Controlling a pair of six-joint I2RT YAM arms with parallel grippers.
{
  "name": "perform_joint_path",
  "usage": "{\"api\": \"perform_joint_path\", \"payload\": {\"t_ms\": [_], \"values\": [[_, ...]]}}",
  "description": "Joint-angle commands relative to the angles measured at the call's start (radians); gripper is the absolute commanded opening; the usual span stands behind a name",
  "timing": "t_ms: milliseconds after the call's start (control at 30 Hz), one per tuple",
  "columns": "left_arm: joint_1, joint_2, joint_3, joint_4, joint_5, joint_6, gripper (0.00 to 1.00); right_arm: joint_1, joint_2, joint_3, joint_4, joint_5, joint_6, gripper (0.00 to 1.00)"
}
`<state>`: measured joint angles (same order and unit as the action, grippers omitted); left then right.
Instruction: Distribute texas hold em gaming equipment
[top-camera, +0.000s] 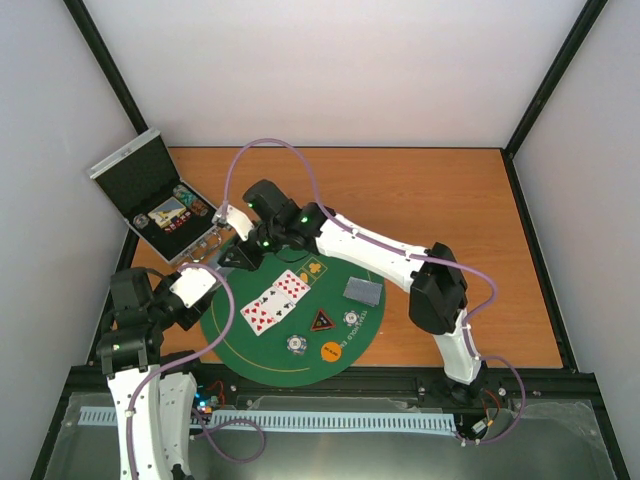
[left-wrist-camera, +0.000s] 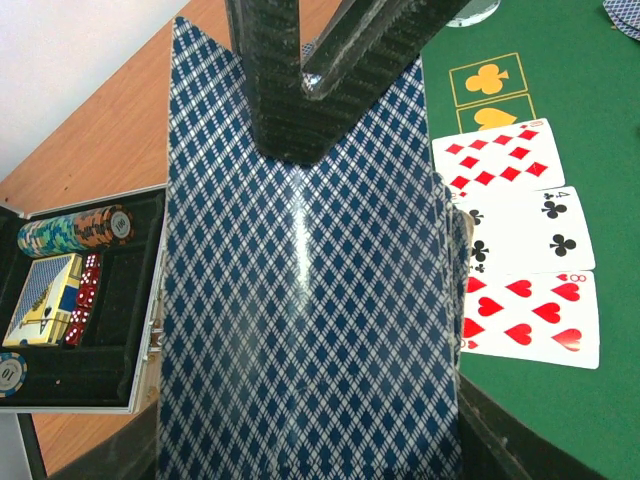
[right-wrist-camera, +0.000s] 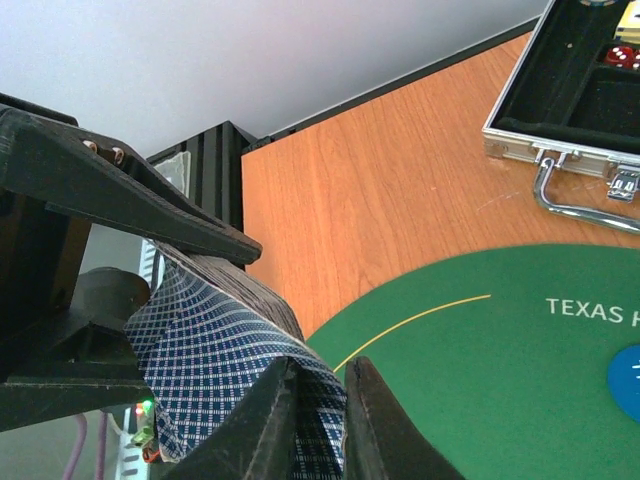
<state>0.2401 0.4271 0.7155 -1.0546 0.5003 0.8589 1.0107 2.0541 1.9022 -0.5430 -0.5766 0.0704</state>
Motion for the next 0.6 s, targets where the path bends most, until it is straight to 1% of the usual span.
{"api": "perform_joint_path", "payload": {"t_ms": [0, 67, 133, 467, 567], "values": [[-0.001, -0.005, 0.013, 0.018, 0.036, 0.020, 0.51, -0.005, -0.047, 0.012, -0.018, 0.060, -0.013, 0.14], [0.000, -0.005, 0.013, 0.017, 0.036, 0.020, 0.51, -0.005, -0.050, 0.011, -0.023, 0.060, -0.015, 0.11], [0.000, -0.004, 0.013, 0.017, 0.035, 0.020, 0.51, -0.005, -0.056, 0.011, -0.026, 0.057, -0.018, 0.03], [0.000, -0.005, 0.013, 0.017, 0.034, 0.019, 0.51, -0.006, -0.098, 0.012, -0.036, 0.048, -0.029, 0.03], [-0.001, -0.004, 0.013, 0.017, 0.034, 0.019, 0.51, -0.015, -0.123, 0.004, -0.024, 0.021, -0.013, 0.03]]}}
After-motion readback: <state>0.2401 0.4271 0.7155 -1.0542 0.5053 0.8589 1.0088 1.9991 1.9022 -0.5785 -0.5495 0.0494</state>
